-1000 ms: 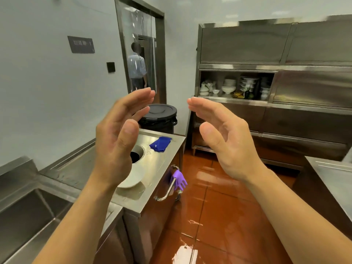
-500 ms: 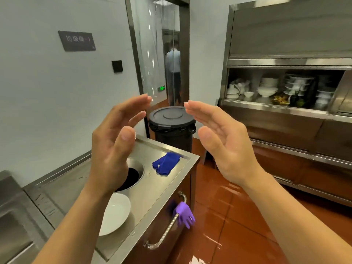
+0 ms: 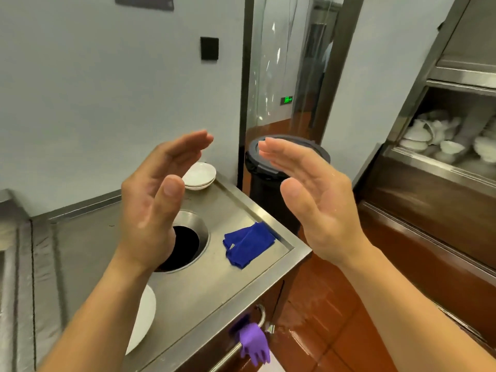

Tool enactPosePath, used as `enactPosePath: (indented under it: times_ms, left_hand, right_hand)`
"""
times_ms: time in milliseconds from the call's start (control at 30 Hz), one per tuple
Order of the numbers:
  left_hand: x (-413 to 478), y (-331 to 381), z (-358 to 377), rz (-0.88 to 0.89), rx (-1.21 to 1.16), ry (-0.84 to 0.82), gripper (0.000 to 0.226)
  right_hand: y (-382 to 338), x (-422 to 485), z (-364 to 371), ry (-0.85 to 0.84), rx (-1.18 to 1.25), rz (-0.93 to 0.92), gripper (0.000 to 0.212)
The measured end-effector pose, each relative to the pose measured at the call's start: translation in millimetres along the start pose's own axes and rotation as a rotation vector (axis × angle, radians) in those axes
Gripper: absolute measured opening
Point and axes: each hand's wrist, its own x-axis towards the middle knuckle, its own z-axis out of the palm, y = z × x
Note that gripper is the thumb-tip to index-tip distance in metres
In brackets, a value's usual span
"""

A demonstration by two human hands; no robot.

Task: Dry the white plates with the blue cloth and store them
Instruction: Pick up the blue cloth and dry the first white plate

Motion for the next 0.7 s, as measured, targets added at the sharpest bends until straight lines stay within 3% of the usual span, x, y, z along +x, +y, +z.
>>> enactPosePath:
  times_ms: [400, 533, 700]
  left_hand:
    - [95, -133, 20, -0.051, 0.117, 0.066, 0.057]
    - [88, -180, 31, -0.172, 0.197, 0.119, 0.059]
    - [59, -243, 54, -0.349, 0.298, 0.190, 0.072]
  right_hand:
    - [149, 116, -20, -0.072, 0.144, -0.018, 0.071]
    - [210, 125, -10, -0.141, 0.226, 0.041, 0.055]
    - [295, 106, 5, -0.269, 0.370, 0.163, 0.051]
